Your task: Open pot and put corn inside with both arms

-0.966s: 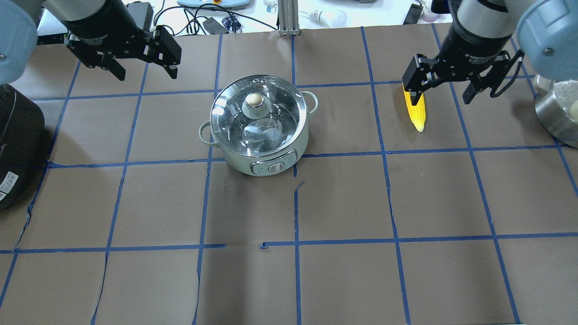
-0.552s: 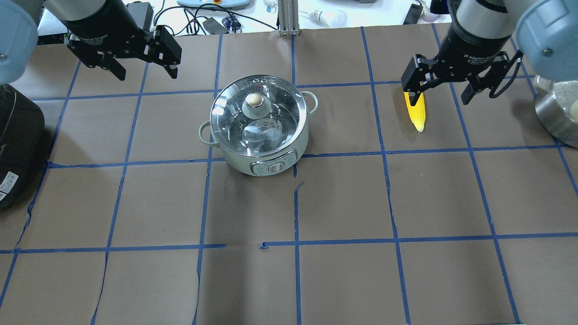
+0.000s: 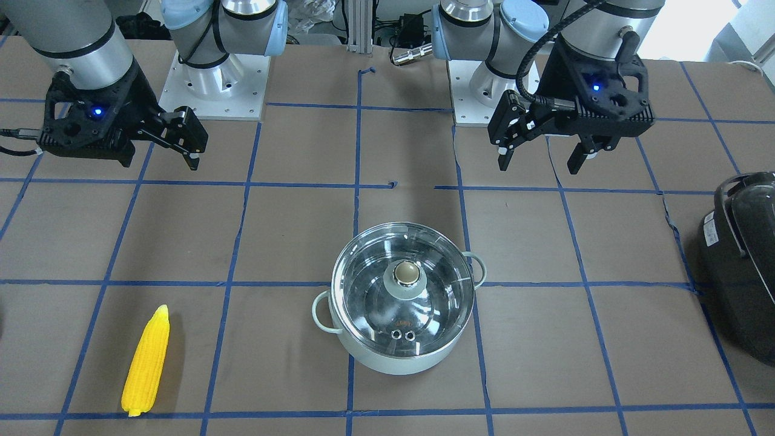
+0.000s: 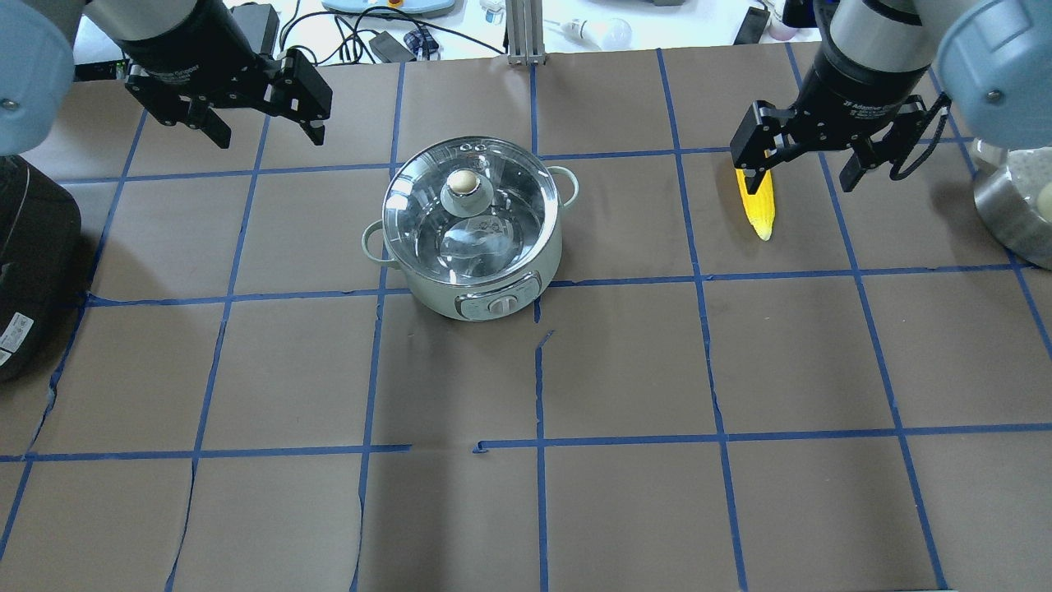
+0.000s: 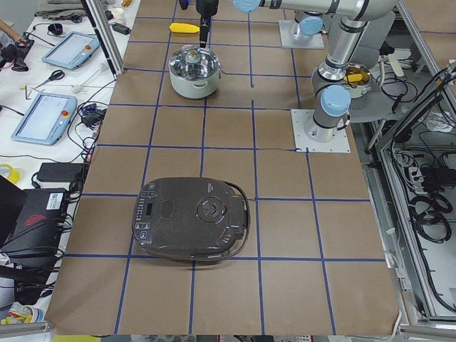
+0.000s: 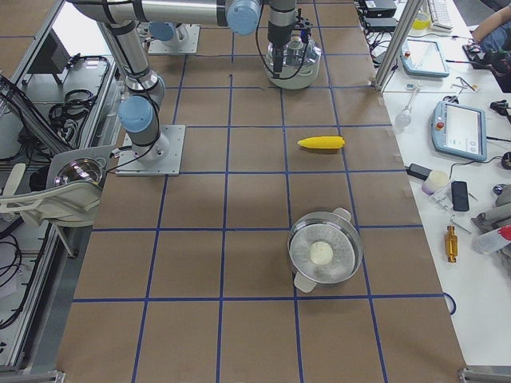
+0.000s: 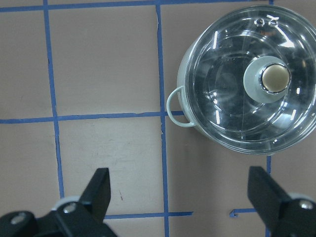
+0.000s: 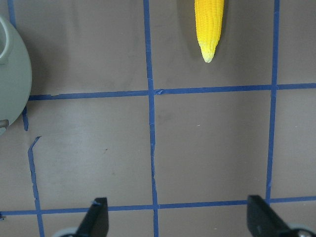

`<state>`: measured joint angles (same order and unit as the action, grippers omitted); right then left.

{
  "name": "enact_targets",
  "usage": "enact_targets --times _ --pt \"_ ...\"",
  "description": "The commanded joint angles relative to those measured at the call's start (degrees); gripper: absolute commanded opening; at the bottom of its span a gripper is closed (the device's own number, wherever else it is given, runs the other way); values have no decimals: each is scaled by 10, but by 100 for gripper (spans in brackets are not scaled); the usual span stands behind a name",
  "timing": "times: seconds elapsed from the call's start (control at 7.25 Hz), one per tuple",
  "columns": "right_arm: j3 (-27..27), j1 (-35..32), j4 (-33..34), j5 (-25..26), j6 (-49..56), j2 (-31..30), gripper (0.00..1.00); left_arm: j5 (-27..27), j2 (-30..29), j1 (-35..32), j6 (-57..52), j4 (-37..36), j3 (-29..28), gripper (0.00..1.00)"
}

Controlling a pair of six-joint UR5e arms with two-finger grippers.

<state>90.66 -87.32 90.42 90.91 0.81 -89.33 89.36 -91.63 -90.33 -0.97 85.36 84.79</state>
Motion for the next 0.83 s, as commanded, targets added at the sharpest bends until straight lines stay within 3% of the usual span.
enact_targets --times 0.0,0.69 --pt "-1 0 -2 1 0 -1 100 -9 -31 -5 9 -52 -3 100" --pt "1 4 17 -7 -8 5 100 -9 -193 -112 116 -175 -40 100"
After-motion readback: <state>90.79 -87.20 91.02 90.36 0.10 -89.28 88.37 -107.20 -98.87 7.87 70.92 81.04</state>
